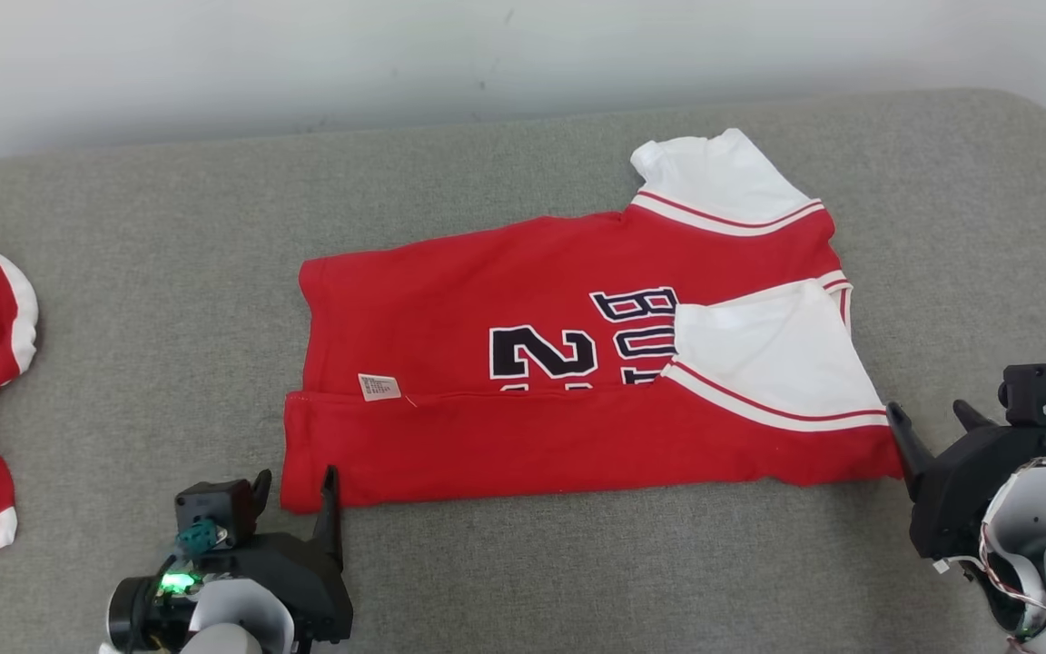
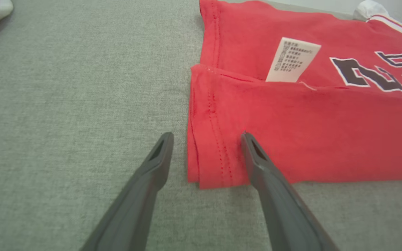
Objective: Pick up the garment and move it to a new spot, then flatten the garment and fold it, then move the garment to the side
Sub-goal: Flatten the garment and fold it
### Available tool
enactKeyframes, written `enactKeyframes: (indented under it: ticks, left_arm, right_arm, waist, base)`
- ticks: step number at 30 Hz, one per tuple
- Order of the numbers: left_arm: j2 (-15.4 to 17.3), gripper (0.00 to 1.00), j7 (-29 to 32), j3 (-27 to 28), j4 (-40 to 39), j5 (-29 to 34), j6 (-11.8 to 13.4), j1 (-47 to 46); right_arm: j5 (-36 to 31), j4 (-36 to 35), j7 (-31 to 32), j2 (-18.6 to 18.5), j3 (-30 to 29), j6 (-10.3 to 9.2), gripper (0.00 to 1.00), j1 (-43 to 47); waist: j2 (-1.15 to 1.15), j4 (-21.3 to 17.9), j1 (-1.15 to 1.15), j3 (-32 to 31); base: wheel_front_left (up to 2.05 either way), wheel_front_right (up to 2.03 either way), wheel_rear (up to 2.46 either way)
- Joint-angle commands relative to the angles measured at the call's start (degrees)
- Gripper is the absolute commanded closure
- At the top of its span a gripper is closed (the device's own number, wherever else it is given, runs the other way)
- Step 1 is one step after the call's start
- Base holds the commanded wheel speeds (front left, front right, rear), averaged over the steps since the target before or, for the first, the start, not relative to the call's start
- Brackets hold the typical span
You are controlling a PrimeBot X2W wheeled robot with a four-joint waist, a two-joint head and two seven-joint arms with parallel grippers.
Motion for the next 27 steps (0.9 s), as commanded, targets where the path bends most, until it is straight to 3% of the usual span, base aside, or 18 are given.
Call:
enactKeyframes:
  ticks: [1,7,17,18,19,20,21,22,23,24,27]
  left_arm:
    - [0.4,0.00,0.2,-0.2,0.3,0.6,0.4,-0.8]
    - [0.3,0.00,1.7,-1.6,3.2,2.0,1.8,-1.8]
    - [-0.5,0.00,4.1,-2.5,6.3,0.7,1.1,-2.5]
    - [-0.6,0.05,4.2,-2.5,6.5,0.5,1.0,-2.4]
    - [-0.6,0.53,4.4,-2.6,6.7,0.3,0.7,-2.3]
    - [-0.6,0.71,4.5,-2.7,6.8,0.0,0.5,-2.2]
    - [-0.8,1.00,4.7,-2.7,6.9,-0.3,0.3,-1.9]
    - [-0.8,1.00,4.9,-2.7,7.1,-0.6,-0.1,-1.7]
    - [-0.8,1.00,5.1,-2.8,7.2,-0.8,-0.1,-1.4]
    - [-0.8,1.00,4.9,-2.9,7.3,-0.8,-0.2,-1.2]
    - [-0.5,1.00,4.7,-2.8,7.5,-1.2,-0.2,-0.5]
  right_arm:
    - [-0.7,0.1,0.4,0.4,-0.3,-0.13,0.00,0.2]
    - [-4.0,2.1,1.7,2.3,-1.4,-0.13,0.00,-1.1]
    - [-3.3,6.6,6.1,2.9,-1.2,-0.13,0.00,-2.7]
    - [-3.2,6.9,6.5,3.0,-1.4,-0.13,0.00,-2.6]
    - [-3.1,7.4,6.8,3.0,-1.6,-0.13,0.00,-2.5]
    - [-3.0,7.8,7.2,3.0,-1.6,-0.13,0.00,-2.4]
    - [-2.9,8.2,7.7,3.2,-1.7,-0.13,0.00,-2.2]
    - [-2.6,8.5,8.1,3.4,-1.8,-0.13,0.11,-2.1]
    - [-2.3,8.5,8.0,3.6,-1.8,-0.13,0.69,-2.1]
    - [-2.3,8.7,8.1,3.6,-1.9,-0.13,1.00,-1.9]
    - [-2.0,8.8,7.8,3.2,-2.2,-0.19,1.00,-1.5]
  waist:
    - [0.00,-0.3,0.01,0.5]
    - [0.00,-0.5,0.01,2.0]
    - [0.00,0.5,0.01,3.8]
    - [0.00,0.5,0.01,3.9]
    - [0.00,0.6,0.01,4.0]
    - [0.00,0.7,0.01,4.1]
    - [0.00,0.7,0.01,4.0]
    - [0.00,0.7,0.01,4.0]
    - [0.00,0.7,0.01,3.9]
    - [0.00,0.7,0.01,3.7]
    - [0.00,0.6,0.01,3.2]
  base:
    - [0.00,0.00,0.00]
    - [0.00,0.00,0.00]
    - [0.00,0.00,0.00]
    - [0.00,0.00,0.00]
    - [0.00,0.00,0.00]
    - [0.00,0.00,0.00]
    - [0.00,0.00,0.00]
    - [0.00,0.00,0.00]
    - [0.00,0.00,0.00]
    - [0.00,0.00,0.00]
    - [0.00,0.00,0.00]
